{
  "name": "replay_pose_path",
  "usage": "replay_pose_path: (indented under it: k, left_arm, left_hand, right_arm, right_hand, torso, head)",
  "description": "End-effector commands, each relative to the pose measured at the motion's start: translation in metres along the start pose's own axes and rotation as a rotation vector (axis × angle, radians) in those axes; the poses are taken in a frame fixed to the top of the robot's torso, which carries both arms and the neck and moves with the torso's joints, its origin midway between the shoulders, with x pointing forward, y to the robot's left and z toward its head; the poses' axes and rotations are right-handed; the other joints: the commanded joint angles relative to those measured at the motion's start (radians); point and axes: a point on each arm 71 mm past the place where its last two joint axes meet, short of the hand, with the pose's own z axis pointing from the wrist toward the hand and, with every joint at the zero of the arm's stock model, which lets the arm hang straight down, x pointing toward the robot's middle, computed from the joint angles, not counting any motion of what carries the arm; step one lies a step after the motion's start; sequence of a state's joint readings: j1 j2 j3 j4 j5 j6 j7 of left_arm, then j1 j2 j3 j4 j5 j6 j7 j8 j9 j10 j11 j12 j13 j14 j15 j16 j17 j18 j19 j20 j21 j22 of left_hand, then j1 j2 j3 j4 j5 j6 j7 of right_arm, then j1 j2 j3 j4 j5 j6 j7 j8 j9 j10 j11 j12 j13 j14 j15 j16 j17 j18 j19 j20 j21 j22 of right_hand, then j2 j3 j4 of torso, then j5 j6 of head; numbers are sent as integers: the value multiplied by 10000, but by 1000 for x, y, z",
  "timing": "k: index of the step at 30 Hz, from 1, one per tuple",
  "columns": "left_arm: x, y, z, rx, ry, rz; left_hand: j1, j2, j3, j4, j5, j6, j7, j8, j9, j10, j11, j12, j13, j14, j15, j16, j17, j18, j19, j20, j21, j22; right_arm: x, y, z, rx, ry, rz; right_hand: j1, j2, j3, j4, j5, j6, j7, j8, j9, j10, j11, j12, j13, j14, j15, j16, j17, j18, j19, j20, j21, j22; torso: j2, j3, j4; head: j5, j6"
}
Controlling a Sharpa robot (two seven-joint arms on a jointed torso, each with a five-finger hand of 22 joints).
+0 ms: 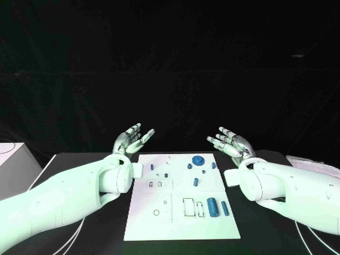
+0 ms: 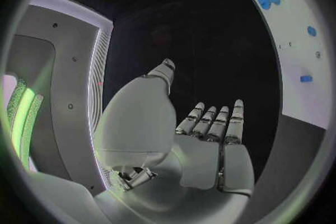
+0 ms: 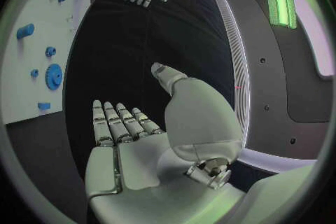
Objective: Assemble the parts on the task board
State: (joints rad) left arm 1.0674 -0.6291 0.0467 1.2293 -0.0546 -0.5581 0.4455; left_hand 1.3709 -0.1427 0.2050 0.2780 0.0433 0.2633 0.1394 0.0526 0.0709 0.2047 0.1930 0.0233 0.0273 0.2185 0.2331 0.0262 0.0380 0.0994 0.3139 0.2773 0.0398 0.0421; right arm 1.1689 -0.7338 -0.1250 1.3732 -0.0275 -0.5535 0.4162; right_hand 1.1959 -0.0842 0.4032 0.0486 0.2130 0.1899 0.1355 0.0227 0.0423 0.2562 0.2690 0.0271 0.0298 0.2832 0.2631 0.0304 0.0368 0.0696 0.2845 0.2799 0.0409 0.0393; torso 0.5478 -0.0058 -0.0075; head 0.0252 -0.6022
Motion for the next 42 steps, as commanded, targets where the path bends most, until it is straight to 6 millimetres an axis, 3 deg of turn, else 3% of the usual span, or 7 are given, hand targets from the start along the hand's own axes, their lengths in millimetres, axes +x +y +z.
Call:
replay_pose_path:
  k: [1,8,13,18,32,36,42]
  left_arm:
    - [9,0,6,-26,1489,-86]
    - [0,2,12,-41,1711,-108]
    - [-8,0,10,70,1717,-46]
    - [-14,-5,5,229,1976,189]
    - [-14,-45,-21,1126,2386,-26]
    - [-13,-57,-30,1251,2613,-253]
    - [-11,-71,-41,1329,3096,-424]
  left_hand:
    - [528,-58,48,153,67,165,975,56,33,151,47,65,25,42,160,60,28,96,161,92,54,22]
    - [584,113,149,123,61,657,1196,227,168,1118,329,222,120,791,421,242,174,-153,489,131,200,96]
    - [729,347,397,-31,70,2783,1307,1018,717,4663,617,961,440,4709,-52,1639,1009,223,3490,101,1230,638]
    - [881,401,729,-324,106,5288,1052,2083,1330,7198,14,1554,568,6990,-807,3111,1759,850,5149,-41,2358,1108]
    - [575,-151,2121,-591,137,5933,658,2589,1835,9151,-733,2194,1103,8827,-1721,8444,5417,776,6923,-1221,6038,3264]
    - [287,-266,2488,-806,67,5750,643,2663,2024,8910,-651,2566,1453,8371,-1738,9980,6394,777,6414,-1254,7658,4415]
    - [34,-324,2736,-1055,49,5631,606,2716,2169,8755,-716,3095,1863,9207,-1806,11453,7922,438,8120,-1310,10836,7735]
  right_arm:
    - [8,-1,4,328,1736,57]
    - [-13,1,14,-103,1635,-956]
    - [-22,5,19,-846,1336,-2484]
    - [-25,12,20,-1664,1628,-4328]
    - [-18,42,23,-2882,2706,-8527]
    - [-18,51,25,-3060,2784,-9683]
    - [-13,63,27,-3208,2961,-11142]
  right_hand:
    - [573,-59,226,-95,62,219,1671,95,39,172,129,56,29,236,85,80,36,177,203,120,91,43]
    - [990,-96,343,-404,-255,1349,1627,404,284,1347,19,215,132,1118,-45,253,170,297,765,113,342,149]
    - [1353,-153,476,-653,-371,3773,1488,1172,800,4657,-240,655,340,4279,-427,1004,628,679,3028,85,1146,482]
    - [1573,-328,844,-820,-155,6369,1112,2041,1295,6955,-692,969,381,6406,-979,1701,931,1142,5024,-1,2034,780]
    - [1480,-593,901,-1192,391,7996,422,2195,1534,9665,-1636,410,381,10932,-2437,3500,2460,1091,7531,-1587,5856,2951]
    - [1317,-699,1045,-1217,414,8237,246,2026,1675,10084,-1864,369,456,12246,-2689,5724,4053,1128,8155,-1934,7579,4099]
    - [1060,-1004,1703,-1139,447,8101,274,1714,1984,10125,-1875,359,580,12323,-2653,12579,10763,302,10400,-1834,11922,9864]
  torso:
    - [-1,-1,-2]
    - [-7,2,-18]
    - [2,2,-46]
    - [130,31,-89]
    - [801,114,-88]
    - [1016,94,-32]
    - [1313,74,108]
  head:
    - [-1,2]
    - [-12,-252]
    - [-7,-326]
    - [-30,-341]
    - [-175,-190]
    - [-266,-110]
    - [-334,11]
